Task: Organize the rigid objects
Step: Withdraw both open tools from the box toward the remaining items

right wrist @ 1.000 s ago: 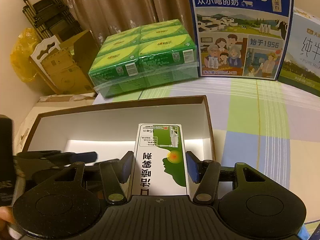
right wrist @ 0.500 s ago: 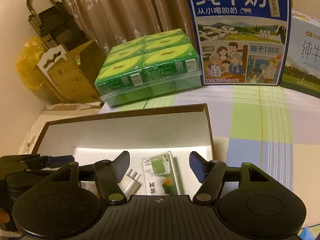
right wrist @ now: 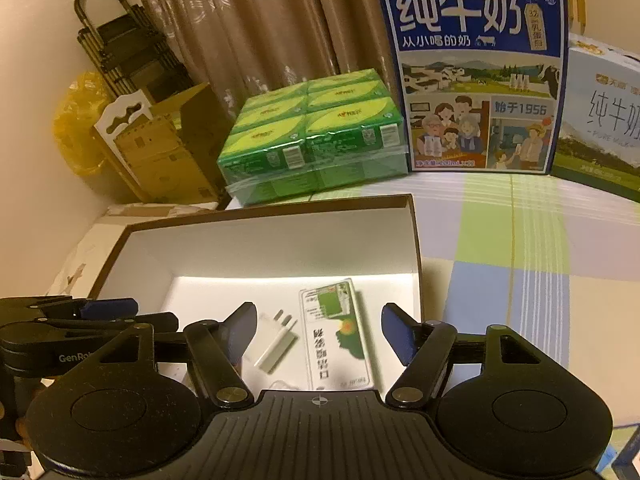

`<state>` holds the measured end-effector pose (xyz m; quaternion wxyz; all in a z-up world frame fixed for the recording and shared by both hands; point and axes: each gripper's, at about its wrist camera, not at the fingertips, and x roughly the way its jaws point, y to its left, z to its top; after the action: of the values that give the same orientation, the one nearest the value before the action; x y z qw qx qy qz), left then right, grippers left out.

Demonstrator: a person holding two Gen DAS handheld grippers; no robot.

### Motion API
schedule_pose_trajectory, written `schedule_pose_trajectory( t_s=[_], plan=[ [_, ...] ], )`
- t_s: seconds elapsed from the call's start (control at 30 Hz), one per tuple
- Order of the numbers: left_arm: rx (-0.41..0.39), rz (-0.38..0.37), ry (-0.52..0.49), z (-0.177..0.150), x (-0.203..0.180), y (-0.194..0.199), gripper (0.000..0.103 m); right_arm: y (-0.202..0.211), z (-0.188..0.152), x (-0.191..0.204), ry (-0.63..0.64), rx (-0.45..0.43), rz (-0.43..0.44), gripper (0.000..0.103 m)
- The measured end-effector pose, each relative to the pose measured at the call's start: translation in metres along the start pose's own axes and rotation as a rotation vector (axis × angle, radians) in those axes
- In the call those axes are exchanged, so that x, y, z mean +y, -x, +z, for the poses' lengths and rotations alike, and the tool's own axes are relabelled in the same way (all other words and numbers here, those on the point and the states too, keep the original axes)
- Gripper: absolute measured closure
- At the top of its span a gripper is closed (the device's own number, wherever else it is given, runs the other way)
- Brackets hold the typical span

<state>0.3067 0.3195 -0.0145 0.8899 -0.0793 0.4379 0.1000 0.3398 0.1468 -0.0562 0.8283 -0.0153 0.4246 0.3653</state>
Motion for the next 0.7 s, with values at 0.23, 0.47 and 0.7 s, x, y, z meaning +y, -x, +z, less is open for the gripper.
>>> schedule_pose_trajectory(
  t_s=[0.23, 0.47, 0.7],
  plan=[
    [-0.010, -0.017, -0.001, -0.018, -0.008, 0.028, 0.049, 0.025, -0.016, 0.006, -0.014, -0.008, 0.010, 0.036],
    [-0.026, -0.041, -0.005, -0.037, -0.019, 0.054, 0.049, 0.055, -0.033, 0.007, -0.034, -0.026, 0.025, 0.036],
    [-0.029, -0.073, -0.004, -0.060, -0.032, 0.076, 0.049, 0.079, -0.053, 0.005, -0.048, -0.031, 0.043, 0.036]
  ],
)
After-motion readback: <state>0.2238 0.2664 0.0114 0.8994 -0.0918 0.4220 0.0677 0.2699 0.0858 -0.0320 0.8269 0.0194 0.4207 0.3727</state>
